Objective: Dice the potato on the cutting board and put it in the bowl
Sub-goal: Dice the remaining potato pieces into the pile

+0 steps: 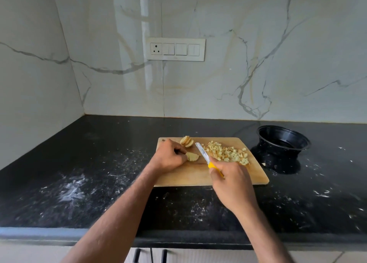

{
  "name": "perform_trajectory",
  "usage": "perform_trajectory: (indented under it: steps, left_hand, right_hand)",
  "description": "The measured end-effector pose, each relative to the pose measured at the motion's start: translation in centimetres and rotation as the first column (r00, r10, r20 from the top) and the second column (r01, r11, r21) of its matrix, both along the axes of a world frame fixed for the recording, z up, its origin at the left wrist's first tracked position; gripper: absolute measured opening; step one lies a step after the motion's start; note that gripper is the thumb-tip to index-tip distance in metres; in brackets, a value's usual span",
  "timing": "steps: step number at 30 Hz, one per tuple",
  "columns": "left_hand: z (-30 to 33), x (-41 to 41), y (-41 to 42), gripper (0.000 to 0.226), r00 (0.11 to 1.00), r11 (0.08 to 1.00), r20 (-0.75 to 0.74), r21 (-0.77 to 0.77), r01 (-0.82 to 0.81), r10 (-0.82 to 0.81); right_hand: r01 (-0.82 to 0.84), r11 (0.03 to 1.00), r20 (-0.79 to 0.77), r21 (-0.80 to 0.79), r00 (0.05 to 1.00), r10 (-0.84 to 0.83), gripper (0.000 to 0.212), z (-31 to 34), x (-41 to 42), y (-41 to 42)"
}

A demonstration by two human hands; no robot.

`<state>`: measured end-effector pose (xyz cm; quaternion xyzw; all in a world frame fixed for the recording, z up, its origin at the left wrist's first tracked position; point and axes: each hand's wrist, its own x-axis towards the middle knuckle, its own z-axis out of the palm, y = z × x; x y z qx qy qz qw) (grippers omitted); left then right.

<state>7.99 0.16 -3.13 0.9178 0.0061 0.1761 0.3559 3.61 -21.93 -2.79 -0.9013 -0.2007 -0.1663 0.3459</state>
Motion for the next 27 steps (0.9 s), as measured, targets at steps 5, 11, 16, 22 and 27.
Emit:
perform_trajectory:
  steps: [5, 11, 16, 22, 27]
  left_hand:
    - [-0.5, -0.2, -2.2, 0.035, 0.99, 0.959, 0.063, 0.247, -0.139, 0.127]
    - [-0.5, 0.9, -3.9, 0.04, 0.983, 0.935, -0.009, 0.309, -0.171, 0.182]
    - [0.0, 1.1, -3.2, 0.022, 1.0, 0.956, 0.008, 0.293, 0.009, -0.012]
    - [1.3, 0.1, -1.3, 0.019, 0.956, 0.892, -0.01, 0.358, 0.277, -0.293]
    - [1.0, -1.4, -0.7, 0.041, 0.958, 0.913, 0.089, 0.338, 0.228, -0.272]
  right_hand:
    - [0.111, 0.993, 0.023, 0.041, 0.993, -0.112, 0.037, -1.1, 1.5, 0.6]
    - [0.136, 0.99, 0.116, 0.037, 0.983, -0.139, 0.038, -1.9, 1.5, 0.3]
    - [0.12, 0.993, 0.119, 0.005, 0.986, -0.12, 0.039, -1.9, 1.5, 0.5]
    - [0.111, 0.992, 0.143, -0.065, 0.985, -0.1, 0.04, -2.2, 1.5, 0.5]
    - [0.073, 0.987, 0.163, -0.146, 0.986, -0.048, 0.04, -2.4, 1.4, 0.7]
